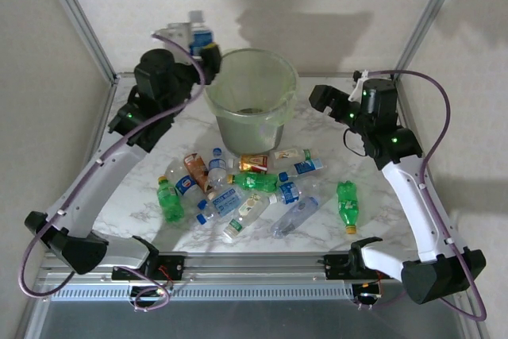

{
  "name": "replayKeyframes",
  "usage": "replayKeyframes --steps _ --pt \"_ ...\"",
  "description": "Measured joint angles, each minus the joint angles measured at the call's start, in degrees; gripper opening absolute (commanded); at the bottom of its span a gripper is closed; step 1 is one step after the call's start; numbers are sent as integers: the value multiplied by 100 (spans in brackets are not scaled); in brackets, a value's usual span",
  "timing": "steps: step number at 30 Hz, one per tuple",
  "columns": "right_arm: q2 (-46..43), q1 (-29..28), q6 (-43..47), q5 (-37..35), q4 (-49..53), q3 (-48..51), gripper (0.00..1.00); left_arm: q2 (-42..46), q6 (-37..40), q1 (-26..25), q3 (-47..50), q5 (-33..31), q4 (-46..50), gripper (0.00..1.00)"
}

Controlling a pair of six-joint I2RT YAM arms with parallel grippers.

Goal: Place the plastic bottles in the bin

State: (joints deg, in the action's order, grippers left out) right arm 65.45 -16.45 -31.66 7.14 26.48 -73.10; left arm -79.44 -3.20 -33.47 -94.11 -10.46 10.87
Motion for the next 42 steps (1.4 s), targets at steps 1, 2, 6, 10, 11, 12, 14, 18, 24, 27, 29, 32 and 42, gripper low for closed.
replayKeyframes --steps 1,2,6,10,11,12,14,18,24,27,29,32,42 --pt "-7 0 -2 -7 9 9 96 -168 225 -208 -197 -44 -46 66" --pt "-24 0 -2 -46 9 37 97 -380 404 -358 -411 -81 -61 64" --pt "-136 0 -13 -422 184 160 99 -1364 673 -494 -1043 -173 -7 62" --pt "-190 33 -70 -962 501 275 99 -2039 643 -470 -1088 -164 302 65" --pt "-186 61 -74 -1049 570 330 99 -2151 625 -470 -1088 -149 385 66" --pt "-164 101 -85 -1117 643 385 99 -2212 616 -470 -1088 -136 457 67" --pt "-70 232 -116 -1233 813 514 99 -2275 595 -470 -1088 -138 573 69" --pt "273 529 -227 -1394 1108 846 99 -2273 507 -468 -1110 -146 610 75" --pt "509 721 -382 -1449 1504 1478 99 -2273 339 -468 -1110 -227 610 84" --pt "511 728 -446 -1480 1637 1628 99 -2271 267 -468 -1110 -297 610 84" --pt "511 737 -509 -1510 1674 1727 99 -2243 170 -470 -1110 -310 610 85" --pt "531 754 -555 -1504 1696 1961 99 -2059 -2 -470 -1088 -304 601 86" --pt "774 767 -726 -1290 1773 2796 95 498 -918 -468 546 531 -498 92"
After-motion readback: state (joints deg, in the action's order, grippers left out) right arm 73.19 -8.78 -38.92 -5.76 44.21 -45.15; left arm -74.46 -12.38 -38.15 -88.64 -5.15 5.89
